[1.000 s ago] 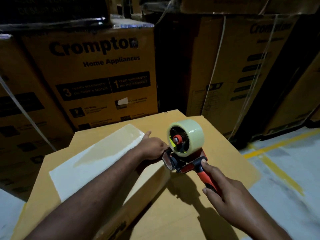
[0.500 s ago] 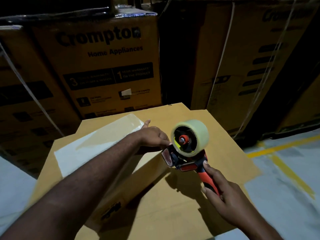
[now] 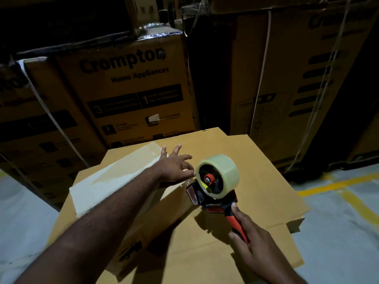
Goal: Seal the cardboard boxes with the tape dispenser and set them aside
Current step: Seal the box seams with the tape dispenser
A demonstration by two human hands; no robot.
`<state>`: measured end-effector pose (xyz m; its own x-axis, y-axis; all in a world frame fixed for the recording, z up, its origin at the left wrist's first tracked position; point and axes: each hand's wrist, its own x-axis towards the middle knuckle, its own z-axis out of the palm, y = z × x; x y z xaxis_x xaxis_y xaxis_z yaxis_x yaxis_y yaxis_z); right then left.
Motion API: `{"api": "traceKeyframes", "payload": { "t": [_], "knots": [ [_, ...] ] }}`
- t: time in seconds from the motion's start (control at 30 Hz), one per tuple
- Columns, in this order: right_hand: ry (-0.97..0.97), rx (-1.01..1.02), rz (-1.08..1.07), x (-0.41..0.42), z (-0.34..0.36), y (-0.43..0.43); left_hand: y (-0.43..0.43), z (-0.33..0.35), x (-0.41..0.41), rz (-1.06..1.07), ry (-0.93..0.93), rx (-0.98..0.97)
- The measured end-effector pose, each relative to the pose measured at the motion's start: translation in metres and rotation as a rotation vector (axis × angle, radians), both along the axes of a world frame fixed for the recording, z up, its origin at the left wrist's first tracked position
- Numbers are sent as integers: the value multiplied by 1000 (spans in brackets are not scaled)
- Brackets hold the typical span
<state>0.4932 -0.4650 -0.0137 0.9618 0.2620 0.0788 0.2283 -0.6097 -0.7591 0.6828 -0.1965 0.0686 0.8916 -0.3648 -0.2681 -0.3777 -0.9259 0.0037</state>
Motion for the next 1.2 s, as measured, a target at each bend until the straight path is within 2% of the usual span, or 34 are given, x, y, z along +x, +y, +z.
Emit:
{"api": "traceKeyframes", "payload": {
  "t": [0.23, 0.37, 0.43, 0.63, 0.93, 1.2],
  "knots": [
    [-32, -78, -22, 8, 2, 6, -11, -4, -24, 4, -147, 6],
    [-24, -100, -1, 15, 1, 8, -6, -8, -46, 75, 2, -320],
    [-9, -116, 6, 21, 1, 7, -2, -3, -44, 83, 72, -371],
    [2, -186, 52, 47, 11, -2, 6, 6, -28, 54, 253, -329],
    [-99, -255, 35, 38, 3, 11, 0, 10, -32, 180, 252, -321],
    [-103, -350, 78, 44, 2, 0, -8, 17, -41, 175, 215, -326]
  ]
}}
